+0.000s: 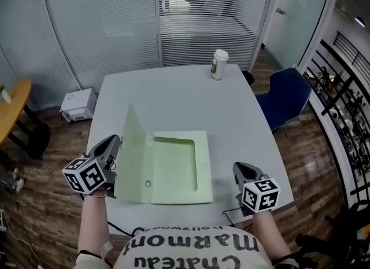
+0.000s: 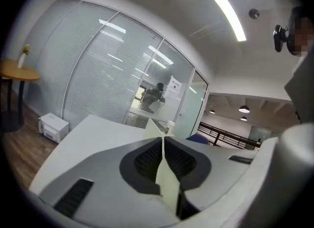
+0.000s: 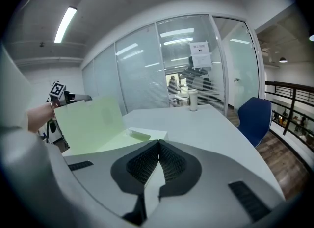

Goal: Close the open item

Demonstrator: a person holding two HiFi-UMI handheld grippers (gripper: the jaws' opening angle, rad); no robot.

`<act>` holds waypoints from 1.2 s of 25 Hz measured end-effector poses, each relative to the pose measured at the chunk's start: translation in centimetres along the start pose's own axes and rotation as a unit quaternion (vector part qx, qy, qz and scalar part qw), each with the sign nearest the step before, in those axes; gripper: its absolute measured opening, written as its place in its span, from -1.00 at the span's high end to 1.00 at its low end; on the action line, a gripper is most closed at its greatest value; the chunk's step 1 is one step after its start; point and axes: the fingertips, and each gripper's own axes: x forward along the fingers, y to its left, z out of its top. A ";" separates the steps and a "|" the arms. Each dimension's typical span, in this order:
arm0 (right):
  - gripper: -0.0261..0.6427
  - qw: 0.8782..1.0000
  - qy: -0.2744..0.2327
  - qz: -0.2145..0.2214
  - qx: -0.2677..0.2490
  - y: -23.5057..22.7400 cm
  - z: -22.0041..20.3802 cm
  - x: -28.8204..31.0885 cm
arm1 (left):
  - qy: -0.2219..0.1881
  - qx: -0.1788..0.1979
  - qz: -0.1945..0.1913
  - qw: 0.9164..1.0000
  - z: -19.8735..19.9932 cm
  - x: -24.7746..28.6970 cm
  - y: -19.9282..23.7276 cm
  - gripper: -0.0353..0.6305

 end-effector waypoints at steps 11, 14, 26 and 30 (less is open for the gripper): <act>0.92 1.000 0.004 0.021 -0.016 -3.6 0.3 -0.5 | 0.048 -0.003 -0.043 0.998 -5.0 5.5 -8.2 0.87; 0.92 0.999 0.005 0.025 -0.019 -4.6 -0.1 -1.0 | 0.064 0.009 -0.049 0.997 -6.5 6.6 -10.0 0.87; 0.92 0.999 0.015 0.037 -0.022 -8.5 -2.4 -1.9 | 0.112 0.036 -0.052 0.992 -11.5 10.2 -14.8 0.87; 0.92 0.999 0.015 0.040 -0.015 -9.6 -3.1 -2.2 | 0.141 0.070 -0.050 0.986 -13.2 11.3 -16.1 0.87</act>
